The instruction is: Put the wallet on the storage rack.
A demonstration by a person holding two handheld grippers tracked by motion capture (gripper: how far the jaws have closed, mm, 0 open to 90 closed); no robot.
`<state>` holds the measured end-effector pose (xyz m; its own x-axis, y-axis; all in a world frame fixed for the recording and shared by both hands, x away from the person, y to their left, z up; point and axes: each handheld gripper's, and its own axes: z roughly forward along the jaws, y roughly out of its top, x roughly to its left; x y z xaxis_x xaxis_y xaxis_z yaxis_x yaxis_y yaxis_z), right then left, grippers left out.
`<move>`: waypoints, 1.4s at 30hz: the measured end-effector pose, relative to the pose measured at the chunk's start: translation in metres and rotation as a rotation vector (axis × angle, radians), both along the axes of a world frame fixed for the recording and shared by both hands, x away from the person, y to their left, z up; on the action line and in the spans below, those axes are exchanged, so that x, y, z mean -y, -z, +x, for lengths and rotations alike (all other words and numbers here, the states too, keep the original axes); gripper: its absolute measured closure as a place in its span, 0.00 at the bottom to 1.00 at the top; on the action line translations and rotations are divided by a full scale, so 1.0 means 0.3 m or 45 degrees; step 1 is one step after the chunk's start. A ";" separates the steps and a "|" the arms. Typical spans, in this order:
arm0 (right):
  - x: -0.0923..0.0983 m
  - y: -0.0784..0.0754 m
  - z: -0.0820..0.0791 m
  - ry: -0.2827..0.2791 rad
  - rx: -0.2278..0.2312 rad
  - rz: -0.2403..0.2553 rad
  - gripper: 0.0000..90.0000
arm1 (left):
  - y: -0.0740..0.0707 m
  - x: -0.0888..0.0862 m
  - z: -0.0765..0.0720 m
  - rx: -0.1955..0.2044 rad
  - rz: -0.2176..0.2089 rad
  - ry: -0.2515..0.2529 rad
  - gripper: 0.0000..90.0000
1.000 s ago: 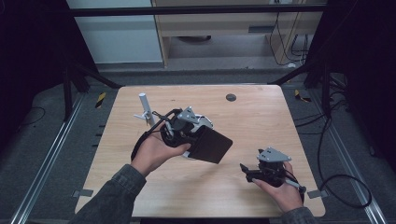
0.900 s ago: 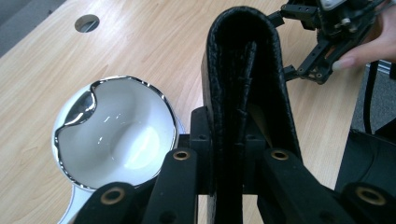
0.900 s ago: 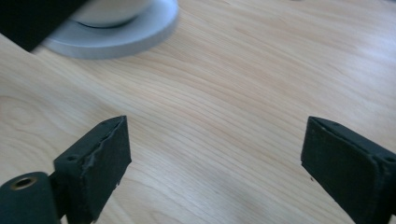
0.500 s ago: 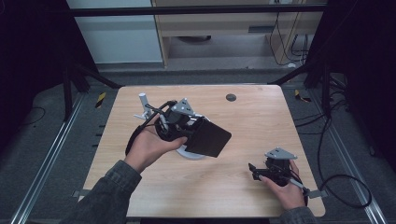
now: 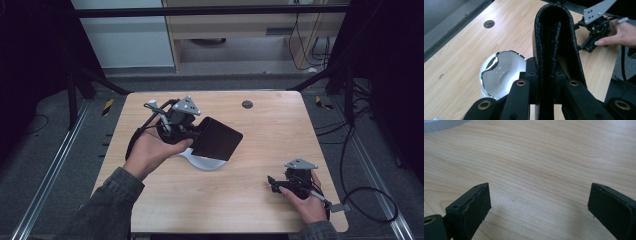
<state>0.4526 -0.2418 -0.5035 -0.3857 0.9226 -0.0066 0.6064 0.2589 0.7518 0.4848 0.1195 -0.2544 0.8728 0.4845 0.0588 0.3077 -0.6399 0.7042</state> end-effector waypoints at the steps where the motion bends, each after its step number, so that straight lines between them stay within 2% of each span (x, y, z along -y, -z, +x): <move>1: 0.002 0.002 0.002 -0.005 -0.003 -0.005 0.05 | 0.000 -0.006 0.004 -0.001 -0.002 -0.009 0.89; 7: 0.002 0.003 0.001 -0.007 -0.001 -0.013 0.05 | 0.011 -0.046 0.036 -0.008 0.010 -0.063 0.89; 15: 0.002 0.004 0.001 -0.003 -0.010 -0.013 0.05 | 0.054 -0.068 0.092 -0.036 0.054 -0.112 0.89; 27: 0.001 0.007 0.003 -0.013 -0.020 -0.022 0.06 | 0.152 -0.058 0.156 -0.103 0.109 -0.124 0.89; 37: 0.000 0.008 0.002 -0.018 -0.023 -0.023 0.06 | 0.196 -0.014 0.187 -0.128 0.115 -0.114 0.89; 42: 0.001 0.007 0.002 -0.021 -0.022 -0.020 0.06 | 0.201 -0.026 0.203 -0.140 0.083 -0.137 0.89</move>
